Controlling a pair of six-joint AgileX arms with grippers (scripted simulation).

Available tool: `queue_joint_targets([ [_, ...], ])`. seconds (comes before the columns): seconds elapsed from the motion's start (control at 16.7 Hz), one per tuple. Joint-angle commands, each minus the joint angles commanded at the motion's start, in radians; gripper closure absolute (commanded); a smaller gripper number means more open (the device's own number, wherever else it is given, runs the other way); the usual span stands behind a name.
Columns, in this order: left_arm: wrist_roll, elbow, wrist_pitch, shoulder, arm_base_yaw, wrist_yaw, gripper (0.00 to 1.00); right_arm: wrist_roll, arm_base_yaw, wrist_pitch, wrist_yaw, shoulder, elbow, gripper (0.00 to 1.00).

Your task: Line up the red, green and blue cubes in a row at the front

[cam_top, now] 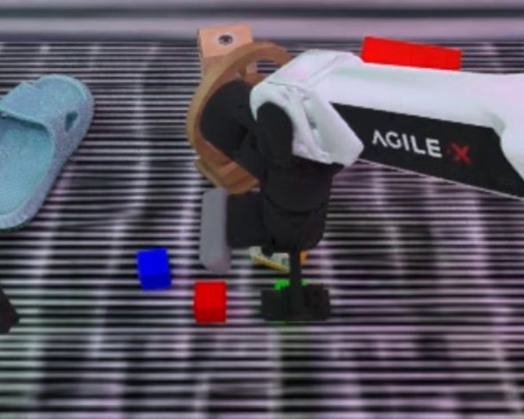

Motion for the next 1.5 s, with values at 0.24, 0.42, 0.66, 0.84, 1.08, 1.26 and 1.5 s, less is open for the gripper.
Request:
queue_joint_targets([
  [0.24,0.000,0.000,0.000,0.000,0.000,0.000,0.00,-0.004,0.005,-0.077,-0.003,-0.031,0.057,0.00],
  [0.42,0.000,0.000,0.000,0.000,0.000,0.000,0.00,-0.004,0.001,-0.075,-0.002,-0.027,0.055,0.00],
  [0.66,-0.022,0.054,-0.035,0.056,-0.017,0.002,0.00,0.022,-0.031,-0.028,-0.004,-0.089,0.003,0.00],
  [0.84,-0.071,0.178,-0.118,0.194,-0.052,0.003,0.00,0.083,-0.102,0.075,-0.011,-0.246,-0.127,0.00],
  [1.08,-0.167,0.418,-0.290,0.519,-0.118,0.003,0.00,0.200,-0.232,0.266,-0.024,-0.578,-0.396,0.00],
  [1.26,-0.248,0.614,-0.438,0.824,-0.174,0.002,0.00,0.305,-0.342,0.429,-0.032,-0.885,-0.645,0.00],
  [1.5,-0.360,0.883,-0.648,1.254,-0.252,0.002,0.00,0.454,-0.488,0.650,-0.033,-1.322,-1.003,0.00],
])
